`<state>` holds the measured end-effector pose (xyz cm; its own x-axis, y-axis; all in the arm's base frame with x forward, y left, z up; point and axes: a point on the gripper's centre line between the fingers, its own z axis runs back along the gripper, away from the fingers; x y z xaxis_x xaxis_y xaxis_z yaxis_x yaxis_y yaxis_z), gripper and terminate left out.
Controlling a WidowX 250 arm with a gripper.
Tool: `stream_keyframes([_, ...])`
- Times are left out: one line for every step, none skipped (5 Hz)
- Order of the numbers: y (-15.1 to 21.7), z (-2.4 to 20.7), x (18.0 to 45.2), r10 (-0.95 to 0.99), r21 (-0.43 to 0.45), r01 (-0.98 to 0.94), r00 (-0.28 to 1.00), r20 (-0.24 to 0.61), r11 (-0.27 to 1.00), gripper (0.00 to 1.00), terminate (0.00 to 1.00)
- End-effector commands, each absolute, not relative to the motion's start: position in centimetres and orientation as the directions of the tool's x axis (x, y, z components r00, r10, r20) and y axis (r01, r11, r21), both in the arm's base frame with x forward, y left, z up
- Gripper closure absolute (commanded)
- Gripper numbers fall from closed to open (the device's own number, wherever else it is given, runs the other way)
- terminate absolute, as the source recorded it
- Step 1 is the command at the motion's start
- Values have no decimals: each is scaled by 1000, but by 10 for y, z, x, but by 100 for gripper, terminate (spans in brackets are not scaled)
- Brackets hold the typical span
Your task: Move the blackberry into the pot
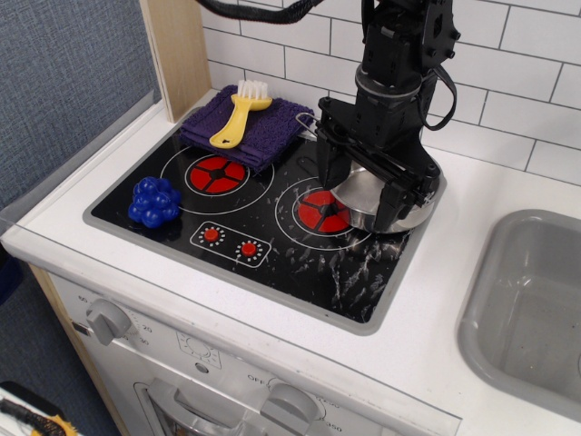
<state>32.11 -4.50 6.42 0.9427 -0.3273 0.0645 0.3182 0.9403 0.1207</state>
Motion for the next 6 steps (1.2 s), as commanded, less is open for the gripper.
stream_keyframes([-45,64,321,-327,121,318,943,65,940,0,0])
stream_keyframes([-6,71,319,-236,123,226,969,75,966,0,0])
stream_keyframes([44,79,303,-108,119,96,990,94,988,0,0])
stream_keyframes([92,86,277,-32,151,14,993,116,988,0,0])
stream_keyframes([128,84,261,-19,167,4,996,90,986,0,0])
stream_keyframes([142,72,264,12,152,-23,997,73,988,0,0])
